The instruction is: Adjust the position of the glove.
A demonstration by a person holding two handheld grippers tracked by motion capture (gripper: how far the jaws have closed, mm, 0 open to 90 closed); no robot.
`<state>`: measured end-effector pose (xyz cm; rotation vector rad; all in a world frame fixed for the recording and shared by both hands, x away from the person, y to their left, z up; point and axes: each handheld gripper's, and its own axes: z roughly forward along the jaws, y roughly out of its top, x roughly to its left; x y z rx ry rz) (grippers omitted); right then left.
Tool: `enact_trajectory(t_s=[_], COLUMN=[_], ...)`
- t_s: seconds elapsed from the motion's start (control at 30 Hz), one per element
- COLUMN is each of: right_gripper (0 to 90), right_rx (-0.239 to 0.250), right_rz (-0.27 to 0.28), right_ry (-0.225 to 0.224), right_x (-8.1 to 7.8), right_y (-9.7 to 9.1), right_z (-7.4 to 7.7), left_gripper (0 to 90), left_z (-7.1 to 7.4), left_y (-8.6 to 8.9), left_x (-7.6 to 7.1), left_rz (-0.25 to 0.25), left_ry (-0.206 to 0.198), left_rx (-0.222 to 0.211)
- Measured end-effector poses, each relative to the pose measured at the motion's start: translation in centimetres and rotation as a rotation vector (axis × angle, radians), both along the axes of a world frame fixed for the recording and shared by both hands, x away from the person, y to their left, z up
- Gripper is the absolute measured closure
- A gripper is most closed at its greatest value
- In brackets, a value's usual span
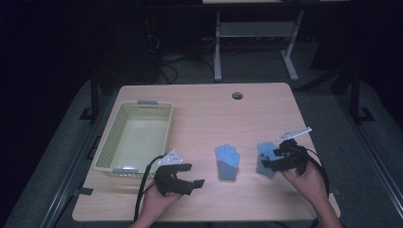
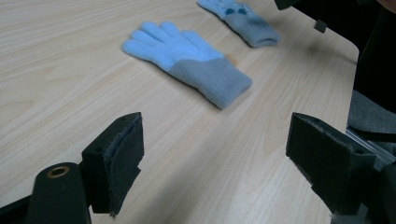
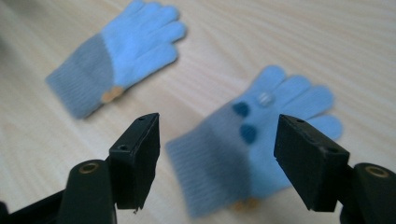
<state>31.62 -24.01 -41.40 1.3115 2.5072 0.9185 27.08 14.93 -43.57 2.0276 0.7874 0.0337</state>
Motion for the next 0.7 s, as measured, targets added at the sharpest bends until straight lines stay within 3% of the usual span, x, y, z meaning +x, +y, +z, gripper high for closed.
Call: enact_trajectory(t_s=[0.17, 0.5, 0.7], right_gripper=[37.5, 56.6, 57.8], right_rx=[-0.013, -0.089, -0.099], right_rz=[-0.004, -0.008, -0.033], right_ry=[-0.001, 0.098, 0.129], right_x=[1.1, 3.4, 3.7], right_y=[0.2, 0.6, 0.2], right_z=[0.0, -1.8, -2.9], left_gripper=[18.8, 18.8, 18.8], left_z=[-0.1, -0.2, -0.3], left_y=[0.1, 0.2, 0.2], left_x=[0.1, 0.3, 0.2], left_rz=[0.004, 0.005, 0.02], left_ry=[0.004, 0.0, 0.005], left_rx=[0.003, 0.002, -0.011])
